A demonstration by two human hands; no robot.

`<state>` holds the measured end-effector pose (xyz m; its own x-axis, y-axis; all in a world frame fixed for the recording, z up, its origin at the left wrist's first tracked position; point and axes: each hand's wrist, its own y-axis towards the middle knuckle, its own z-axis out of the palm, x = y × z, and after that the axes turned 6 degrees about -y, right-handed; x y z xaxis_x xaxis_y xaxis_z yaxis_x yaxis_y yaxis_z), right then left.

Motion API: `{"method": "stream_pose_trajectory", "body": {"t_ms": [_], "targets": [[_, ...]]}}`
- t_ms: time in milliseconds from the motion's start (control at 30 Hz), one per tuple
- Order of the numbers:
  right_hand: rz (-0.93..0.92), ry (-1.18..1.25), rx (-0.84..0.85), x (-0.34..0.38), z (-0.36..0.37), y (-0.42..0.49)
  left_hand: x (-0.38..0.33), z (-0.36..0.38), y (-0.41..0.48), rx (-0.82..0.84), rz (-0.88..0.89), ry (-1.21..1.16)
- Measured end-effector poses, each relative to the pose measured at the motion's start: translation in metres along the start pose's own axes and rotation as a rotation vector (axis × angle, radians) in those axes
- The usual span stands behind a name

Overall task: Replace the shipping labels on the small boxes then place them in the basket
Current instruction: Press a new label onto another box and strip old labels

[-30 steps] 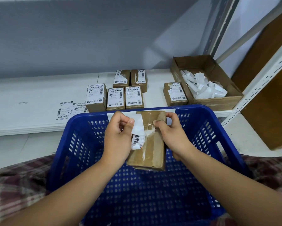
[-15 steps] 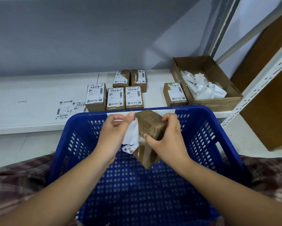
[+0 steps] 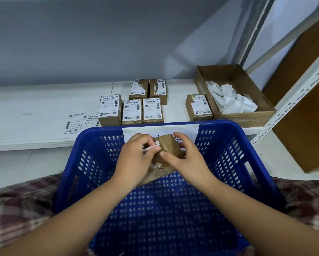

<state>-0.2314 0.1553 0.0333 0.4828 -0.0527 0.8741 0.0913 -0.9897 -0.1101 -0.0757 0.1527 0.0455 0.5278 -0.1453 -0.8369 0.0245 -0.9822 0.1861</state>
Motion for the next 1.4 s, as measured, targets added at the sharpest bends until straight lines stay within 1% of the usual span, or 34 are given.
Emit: {"method": "stream_pose_trajectory", "body": {"t_ms": [100, 200, 367, 667, 833, 967, 1033, 1133, 1200, 1400], "targets": [[-0.002, 0.021, 0.070, -0.003, -0.005, 0.002, -0.002, 0.000, -0.001, 0.008, 0.111, 0.069], [-0.061, 0.001, 0.100, -0.004, -0.004, 0.002, -0.003, 0.000, -0.003, 0.003, 0.117, 0.059], [-0.098, -0.055, 0.071, -0.002, -0.001, 0.001, -0.002, 0.002, -0.005, -0.012, 0.060, 0.013], [-0.055, 0.054, 0.061, -0.002, 0.000, 0.002, -0.007, 0.003, -0.002, -0.016, -0.088, -0.204], [-0.018, 0.160, 0.087, -0.001, -0.002, 0.004, -0.012, -0.001, -0.003, -0.024, -0.075, -0.297], [0.100, 0.364, 0.115, -0.004, -0.004, 0.007, -0.012, -0.006, 0.001, -0.036, -0.105, -0.430], [0.117, 0.415, 0.116, -0.005, -0.005, 0.008, -0.013, -0.009, 0.004, -0.015, -0.120, -0.450], [0.115, 0.415, 0.114, -0.007, -0.004, 0.009, -0.014, -0.008, 0.004, 0.002, -0.135, -0.450], [0.123, 0.407, 0.118, -0.008, -0.003, 0.009, -0.013, -0.008, 0.004, -0.001, -0.180, -0.475], [0.140, 0.421, 0.130, -0.008, -0.004, 0.011, -0.013, -0.009, 0.010, -0.016, -0.320, -0.664]]}}
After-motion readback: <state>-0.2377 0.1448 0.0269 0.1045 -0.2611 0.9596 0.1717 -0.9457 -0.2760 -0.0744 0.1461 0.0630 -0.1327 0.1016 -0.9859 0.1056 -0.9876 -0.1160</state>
